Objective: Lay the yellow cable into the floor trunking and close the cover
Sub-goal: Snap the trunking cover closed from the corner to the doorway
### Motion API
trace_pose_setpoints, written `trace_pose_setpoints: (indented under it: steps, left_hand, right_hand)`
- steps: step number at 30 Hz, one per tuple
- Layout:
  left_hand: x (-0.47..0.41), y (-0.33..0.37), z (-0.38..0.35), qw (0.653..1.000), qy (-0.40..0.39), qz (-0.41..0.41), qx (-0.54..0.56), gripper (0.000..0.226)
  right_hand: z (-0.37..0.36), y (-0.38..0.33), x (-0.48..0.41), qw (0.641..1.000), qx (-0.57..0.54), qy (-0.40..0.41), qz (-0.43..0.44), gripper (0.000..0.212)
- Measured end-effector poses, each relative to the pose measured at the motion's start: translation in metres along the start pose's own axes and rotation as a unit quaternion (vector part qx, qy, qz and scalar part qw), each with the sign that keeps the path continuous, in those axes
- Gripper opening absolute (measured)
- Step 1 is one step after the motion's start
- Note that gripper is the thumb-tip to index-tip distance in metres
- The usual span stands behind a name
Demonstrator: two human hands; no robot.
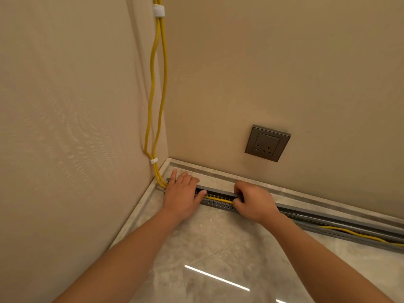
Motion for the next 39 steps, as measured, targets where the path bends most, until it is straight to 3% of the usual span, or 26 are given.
trace_pose_setpoints:
  steps: [5, 9, 15, 20, 26, 39]
  left_hand:
    - [0.005, -0.004, -0.001, 1.0, -0.014, -0.021, -0.001, 0.057]
    - [0.009, -0.011, 0.002, 0.998, -0.021, -0.055, -0.033, 0.065]
    - [0.012, -0.033, 0.009, 0.987, -0.029, -0.102, -0.121, 0.056]
    - [0.012, -0.042, 0.011, 0.976, -0.068, -0.143, -0.146, 0.046]
    - [0.008, -0.041, 0.018, 0.963, -0.099, -0.181, -0.174, 0.044]
    - [0.002, -0.046, 0.027, 0.957, -0.112, -0.18, -0.198, 0.031]
  right_hand:
    - [-0.004, 0.01, 0.007, 1.0, -0.002, -0.009, -0.004, 0.026]
    - [-0.007, 0.009, 0.01, 1.0, 0.004, -0.026, 0.01, 0.026]
    - [-0.005, -0.001, 0.009, 1.0, 0.016, -0.016, 0.006, 0.029]
    - [-0.013, -0.031, -0.004, 0.999, 0.01, -0.029, 0.012, 0.025]
    - [-0.03, -0.093, -0.028, 0.998, 0.008, -0.041, 0.04, 0.039]
    - [-0.05, -0.122, -0.043, 0.996, 0.048, -0.065, 0.049, 0.028]
Point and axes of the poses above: each hand's wrist, its own x-axis away from the middle knuckle, its own z-axis out of the back of the hand, y = z × x, the point moved 9 cm from there along -x, towards the middle knuckle, and after that the axes turned 3 degrees about -x, right-handed, at the moved point
